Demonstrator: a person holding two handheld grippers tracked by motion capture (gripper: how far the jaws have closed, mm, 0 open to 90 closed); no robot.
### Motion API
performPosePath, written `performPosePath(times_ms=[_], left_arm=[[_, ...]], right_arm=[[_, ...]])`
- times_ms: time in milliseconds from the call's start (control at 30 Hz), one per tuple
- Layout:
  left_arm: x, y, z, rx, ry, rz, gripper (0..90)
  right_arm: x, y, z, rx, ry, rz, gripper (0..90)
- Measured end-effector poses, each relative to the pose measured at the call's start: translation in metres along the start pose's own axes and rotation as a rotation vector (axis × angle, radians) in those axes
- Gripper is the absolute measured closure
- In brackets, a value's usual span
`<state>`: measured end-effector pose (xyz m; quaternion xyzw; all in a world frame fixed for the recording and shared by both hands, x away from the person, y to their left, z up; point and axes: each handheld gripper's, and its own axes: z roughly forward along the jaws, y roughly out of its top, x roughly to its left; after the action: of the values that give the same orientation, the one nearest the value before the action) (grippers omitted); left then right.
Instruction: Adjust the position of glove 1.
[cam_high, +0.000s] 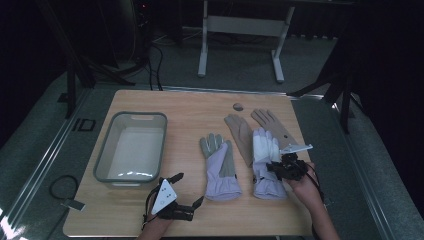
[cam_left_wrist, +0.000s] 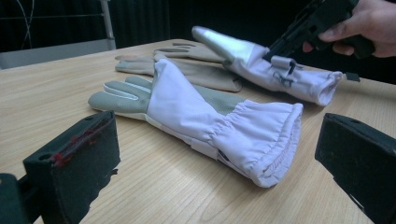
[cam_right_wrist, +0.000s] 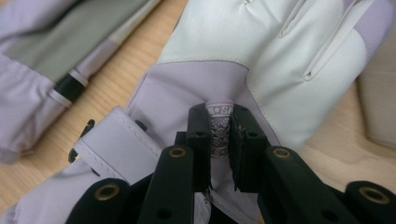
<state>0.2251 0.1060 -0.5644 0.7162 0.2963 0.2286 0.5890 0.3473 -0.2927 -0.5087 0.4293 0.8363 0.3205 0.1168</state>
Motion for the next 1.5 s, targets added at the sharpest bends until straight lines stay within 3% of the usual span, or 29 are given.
performPosePath(times_ms=[333,467,800,1000,1267,1500], left_arm=[[0.0,0.0,0.0,0.001,0.002,0.004,0.0],[0.0,0.0,0.0,0.0,0.002,0.006,0.0],[-0.001,0.0,0.0,-0.001,0.003,0.01,0.0],[0.0,0.0,-0.001,-0.004,0.001,0.007,0.0],[0.0,0.0,-0.001,-0.006,0.005,0.005,0.0],[0.0,0.0,-0.001,-0.006,0.002,0.003,0.0]], right_arm=[[0.006,0.017,-0.037,-0.09,0.005,-0.009,79.7],[0.01,0.033,-0.055,-0.127,0.009,-0.023,79.8],[0.037,0.072,-0.077,-0.181,0.037,-0.094,79.8],[0.066,0.094,-0.072,-0.173,0.069,-0.133,79.8],[0.106,0.106,-0.047,-0.118,0.095,-0.173,79.8],[0.12,0.101,-0.019,-0.05,0.079,-0.163,79.8]])
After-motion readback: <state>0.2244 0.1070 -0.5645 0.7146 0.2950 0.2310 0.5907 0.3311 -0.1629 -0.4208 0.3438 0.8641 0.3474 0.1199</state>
